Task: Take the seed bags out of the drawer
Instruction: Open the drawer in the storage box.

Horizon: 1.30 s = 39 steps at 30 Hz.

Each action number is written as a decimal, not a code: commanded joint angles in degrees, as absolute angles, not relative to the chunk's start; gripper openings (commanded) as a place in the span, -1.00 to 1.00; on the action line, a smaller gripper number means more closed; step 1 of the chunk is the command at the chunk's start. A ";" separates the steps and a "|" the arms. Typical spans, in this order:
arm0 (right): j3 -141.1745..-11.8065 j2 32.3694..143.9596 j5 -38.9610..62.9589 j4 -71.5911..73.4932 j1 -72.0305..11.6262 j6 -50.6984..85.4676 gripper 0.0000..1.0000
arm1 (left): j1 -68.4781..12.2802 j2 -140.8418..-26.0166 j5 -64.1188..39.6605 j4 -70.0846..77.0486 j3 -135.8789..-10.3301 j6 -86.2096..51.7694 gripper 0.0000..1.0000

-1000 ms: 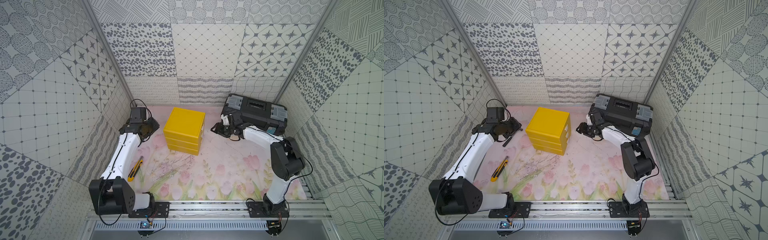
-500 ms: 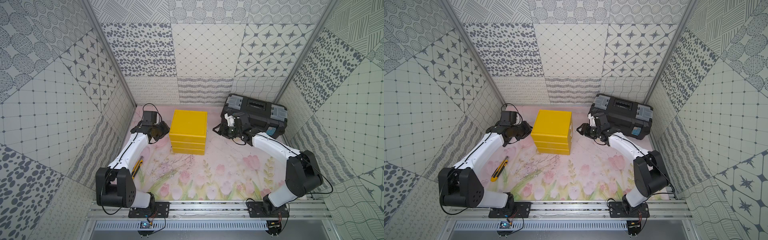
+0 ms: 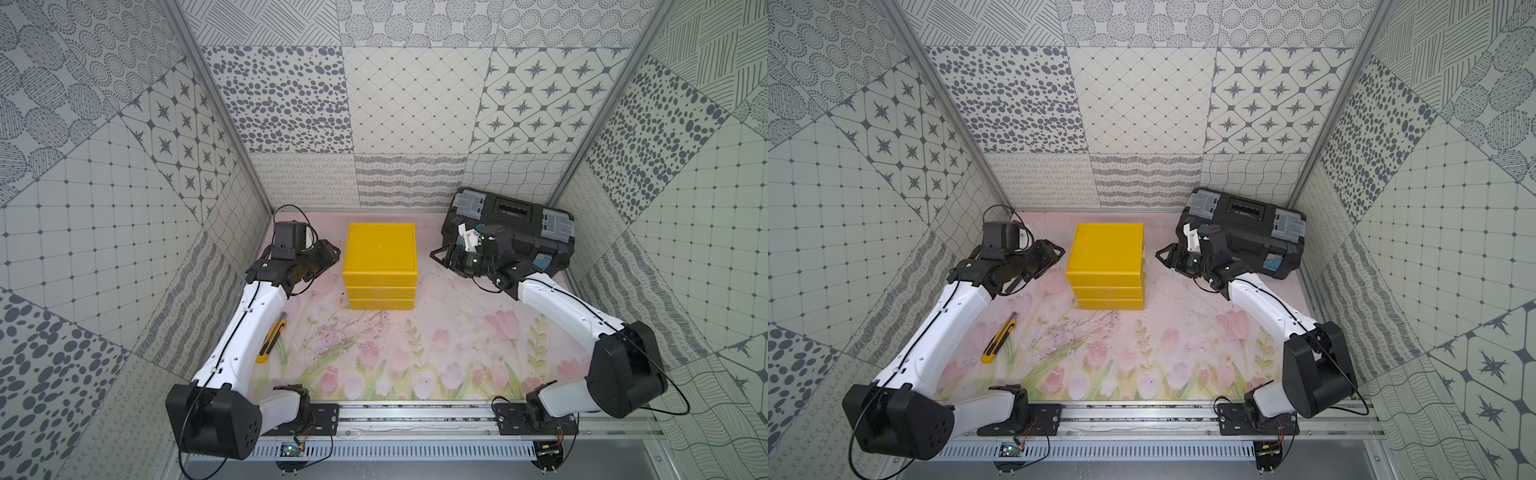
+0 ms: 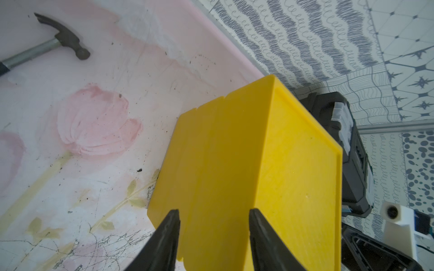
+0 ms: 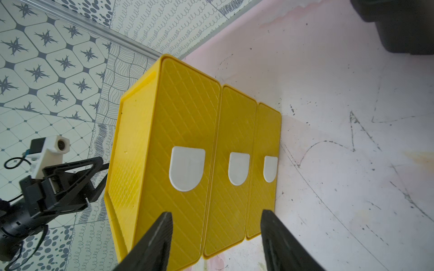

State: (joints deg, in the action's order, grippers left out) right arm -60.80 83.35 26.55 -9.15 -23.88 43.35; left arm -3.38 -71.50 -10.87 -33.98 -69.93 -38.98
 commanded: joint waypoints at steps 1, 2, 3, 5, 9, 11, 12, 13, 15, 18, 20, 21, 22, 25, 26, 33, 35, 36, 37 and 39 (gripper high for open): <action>-63.71 85.28 27.65 -6.00 -25.03 44.29 0.30 | -3.51 -72.52 -11.81 -41.19 -76.52 -35.48 0.06; -64.18 85.72 27.60 -5.98 -25.34 44.27 0.30 | -3.71 -73.47 -12.36 -41.95 -77.65 -35.13 0.07; -64.76 86.23 27.60 -5.98 -25.69 44.21 0.30 | -4.00 -74.59 -12.79 -42.81 -78.75 -34.68 0.07; -65.80 87.15 27.60 -6.23 -26.09 44.19 0.30 | -4.55 -76.39 -13.40 -43.52 -80.01 -33.98 0.09; -67.26 88.80 27.39 -6.58 -26.61 44.01 0.30 | -6.05 -80.00 -14.03 -44.37 -82.14 -32.69 0.13; -67.73 89.45 27.34 -6.77 -26.71 43.89 0.29 | -6.91 -81.31 -14.17 -44.56 -82.77 -32.35 0.12; -67.94 89.74 27.35 -6.81 -26.80 43.73 0.29 | -7.26 -82.00 -14.36 -44.45 -83.04 -32.15 0.11; -68.03 90.07 27.34 -6.81 -26.83 43.62 0.29 | -7.59 -82.61 -14.39 -44.46 -83.27 -32.02 0.09; -68.33 90.76 27.16 -6.94 -26.93 43.54 0.28 | -8.21 -83.84 -14.08 -44.61 -83.60 -31.75 0.04; -68.55 91.90 26.92 -6.94 -26.97 43.37 0.25 | -8.58 -85.34 -13.69 -44.56 -83.36 -31.38 -0.04; -68.86 92.60 26.68 -6.94 -26.93 43.25 0.23 | -8.65 -86.08 -13.62 -44.63 -82.96 -31.04 -0.11; -68.98 92.94 26.60 -6.94 -26.91 43.17 0.22 | -8.76 -86.32 -13.38 -44.53 -82.59 -30.95 -0.14; -69.12 93.22 26.56 -6.87 -26.95 43.18 0.21 | -8.73 -86.55 -13.11 -44.39 -82.17 -30.85 -0.16; -69.39 93.97 26.68 -6.38 -26.96 43.17 0.19 | -8.73 -86.94 -12.62 -43.83 -80.90 -30.67 -0.21; -69.59 94.19 26.68 -6.33 -26.94 43.21 0.18 | -8.70 -87.13 -12.55 -43.69 -80.49 -30.60 -0.22; -70.65 95.50 25.17 -7.55 -26.98 42.59 -0.05 | -8.75 -87.95 -12.43 -42.92 -79.38 -30.56 -0.25; -70.76 95.71 25.12 -7.77 -26.96 42.55 -0.17 | -8.72 -87.99 -12.33 -42.80 -79.24 -30.49 -0.25; -70.84 95.80 24.92 -7.91 -26.96 42.50 -0.25 | -8.71 -88.03 -12.26 -42.88 -79.04 -30.41 -0.26; -70.84 95.72 24.83 -8.04 -26.94 42.48 -0.32 | -8.72 -87.99 -12.22 -42.83 -79.01 -30.39 -0.26; -70.93 95.47 24.31 -8.73 -26.98 42.19 -0.47 | -8.73 -87.97 -11.81 -42.82 -78.82 -30.26 -0.26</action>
State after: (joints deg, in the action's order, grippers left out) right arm -69.97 94.15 26.55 -7.60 -26.68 43.13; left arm -8.51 -86.48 -13.32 -36.23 -80.38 -32.77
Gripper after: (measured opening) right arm 0.285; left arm 0.372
